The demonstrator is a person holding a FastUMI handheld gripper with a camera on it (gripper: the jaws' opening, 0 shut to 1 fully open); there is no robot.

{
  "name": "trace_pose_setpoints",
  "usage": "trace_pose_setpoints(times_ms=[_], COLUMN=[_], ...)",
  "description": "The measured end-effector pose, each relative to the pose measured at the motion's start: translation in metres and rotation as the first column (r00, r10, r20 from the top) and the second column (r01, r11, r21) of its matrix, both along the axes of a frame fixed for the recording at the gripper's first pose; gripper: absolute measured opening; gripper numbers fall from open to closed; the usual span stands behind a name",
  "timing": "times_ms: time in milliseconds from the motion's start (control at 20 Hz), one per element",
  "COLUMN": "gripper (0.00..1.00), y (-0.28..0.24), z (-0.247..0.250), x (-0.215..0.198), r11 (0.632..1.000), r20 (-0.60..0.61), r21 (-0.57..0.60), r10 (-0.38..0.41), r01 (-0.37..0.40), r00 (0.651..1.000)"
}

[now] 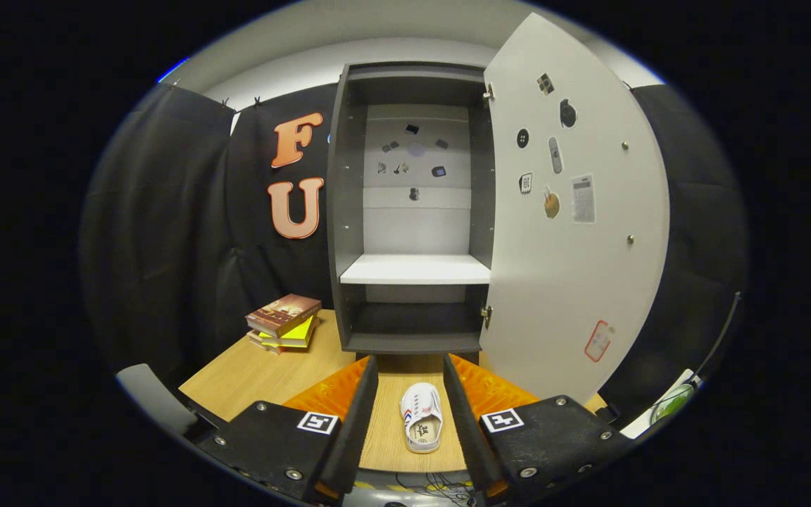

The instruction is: Open the shoe cabinet door, grab the shoes and put them into the shoe cabinet, then close the shoe cabinet door.

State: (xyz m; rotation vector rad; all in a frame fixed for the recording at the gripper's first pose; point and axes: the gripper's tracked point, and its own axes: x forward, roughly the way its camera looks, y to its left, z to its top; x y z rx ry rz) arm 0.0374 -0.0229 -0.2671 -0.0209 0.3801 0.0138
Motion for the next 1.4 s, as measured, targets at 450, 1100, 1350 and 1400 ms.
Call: trace_pose_setpoints(times_ms=[450, 1100, 1350, 1400], gripper=[0.62, 0.63, 0.63, 0.63], y=[-0.001, -0.008, -0.013, -0.012], z=[-0.101, -0.229, -0.265, -0.272], x=[0.031, 0.056, 0.064, 0.064], r11=[0.998, 0.991, 0.989, 0.989], r20=[-0.154, -0.336, -0.385, -0.394], r21=[0.061, 0.115, 0.126, 0.126], r10=[0.038, 0.102, 0.118, 0.122], r01=[-0.029, -0.067, -0.075, -0.078], r00=[0.987, 0.936, 0.916, 0.911])
